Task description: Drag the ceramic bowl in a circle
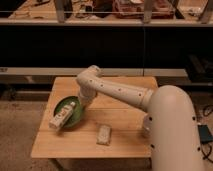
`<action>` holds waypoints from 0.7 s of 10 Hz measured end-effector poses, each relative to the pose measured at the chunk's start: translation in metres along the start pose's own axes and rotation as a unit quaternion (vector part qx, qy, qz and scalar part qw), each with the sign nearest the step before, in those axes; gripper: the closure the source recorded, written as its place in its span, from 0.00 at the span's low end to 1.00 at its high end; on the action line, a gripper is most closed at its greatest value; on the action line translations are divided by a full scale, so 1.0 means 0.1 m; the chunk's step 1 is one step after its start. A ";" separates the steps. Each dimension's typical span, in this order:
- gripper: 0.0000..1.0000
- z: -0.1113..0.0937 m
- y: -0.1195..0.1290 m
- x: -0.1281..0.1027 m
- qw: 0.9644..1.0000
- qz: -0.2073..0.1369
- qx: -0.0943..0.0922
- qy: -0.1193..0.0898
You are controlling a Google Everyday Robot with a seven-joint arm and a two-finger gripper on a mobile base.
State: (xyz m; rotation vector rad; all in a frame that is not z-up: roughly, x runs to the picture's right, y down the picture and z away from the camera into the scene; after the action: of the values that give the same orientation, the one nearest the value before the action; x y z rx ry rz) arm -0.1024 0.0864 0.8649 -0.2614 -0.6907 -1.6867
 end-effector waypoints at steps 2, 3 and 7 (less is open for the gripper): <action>1.00 -0.14 0.16 -0.25 1.000 0.010 -0.017 -0.003; 1.00 -0.17 0.19 -0.48 1.000 0.016 -0.019 -0.015; 1.00 -0.20 0.16 -1.35 0.997 0.044 0.000 -0.068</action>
State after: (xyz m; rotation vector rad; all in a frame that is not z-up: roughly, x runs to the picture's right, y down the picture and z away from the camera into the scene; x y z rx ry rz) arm -0.0508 0.1839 0.7829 -0.4032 -0.7691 -1.5952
